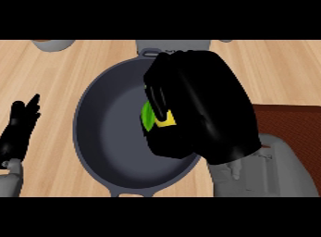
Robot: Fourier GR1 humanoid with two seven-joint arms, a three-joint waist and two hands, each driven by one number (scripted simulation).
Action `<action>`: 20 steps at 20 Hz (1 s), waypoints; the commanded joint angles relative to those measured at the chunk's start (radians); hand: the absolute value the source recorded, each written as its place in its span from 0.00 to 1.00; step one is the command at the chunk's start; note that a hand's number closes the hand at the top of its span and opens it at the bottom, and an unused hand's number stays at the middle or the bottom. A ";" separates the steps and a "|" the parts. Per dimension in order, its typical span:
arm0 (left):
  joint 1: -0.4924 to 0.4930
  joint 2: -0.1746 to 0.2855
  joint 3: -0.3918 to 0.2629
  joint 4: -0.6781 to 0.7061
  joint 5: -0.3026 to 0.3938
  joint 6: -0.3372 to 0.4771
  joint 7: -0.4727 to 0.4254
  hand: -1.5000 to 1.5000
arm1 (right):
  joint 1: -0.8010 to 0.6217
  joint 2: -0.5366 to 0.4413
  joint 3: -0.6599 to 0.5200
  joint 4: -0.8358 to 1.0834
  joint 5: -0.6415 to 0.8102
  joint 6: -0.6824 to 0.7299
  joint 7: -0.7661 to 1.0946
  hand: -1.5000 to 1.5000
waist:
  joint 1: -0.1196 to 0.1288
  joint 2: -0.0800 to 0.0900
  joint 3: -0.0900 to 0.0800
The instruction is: Pick the lemon from the tray and place it in the pot
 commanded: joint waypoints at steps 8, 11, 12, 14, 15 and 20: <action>-0.008 0.002 0.016 0.020 -0.005 -0.023 -0.024 0.50 | 0.031 0.081 0.094 0.375 -0.119 -0.270 -0.059 0.00 | 0.006 0.003 0.001; -0.027 -0.002 0.020 0.014 -0.017 -0.006 0.014 0.50 | 0.051 0.081 0.097 0.339 -0.189 -0.396 -0.098 0.00 | 0.004 0.002 0.001; -0.040 -0.035 -0.018 0.016 -0.036 0.005 0.002 0.50 | 0.048 0.081 0.103 0.411 -0.200 -0.487 -0.132 0.00 | 0.012 0.006 0.001; -0.026 -0.017 0.025 0.061 -0.005 -0.011 -0.043 0.50 | 0.090 0.082 0.068 0.331 -0.208 -0.532 -0.170 0.00 | -0.003 0.004 0.001; 0.003 0.037 0.048 -0.016 0.026 -0.064 0.007 0.50 | 0.123 0.082 0.082 0.305 -0.203 -0.580 -0.178 0.00 | 0.005 0.000 0.002; -0.011 0.005 0.032 -0.005 0.006 -0.037 0.018 0.50 | 0.155 0.082 0.002 0.287 -0.223 -0.766 -0.240 0.00 | -0.007 0.000 0.002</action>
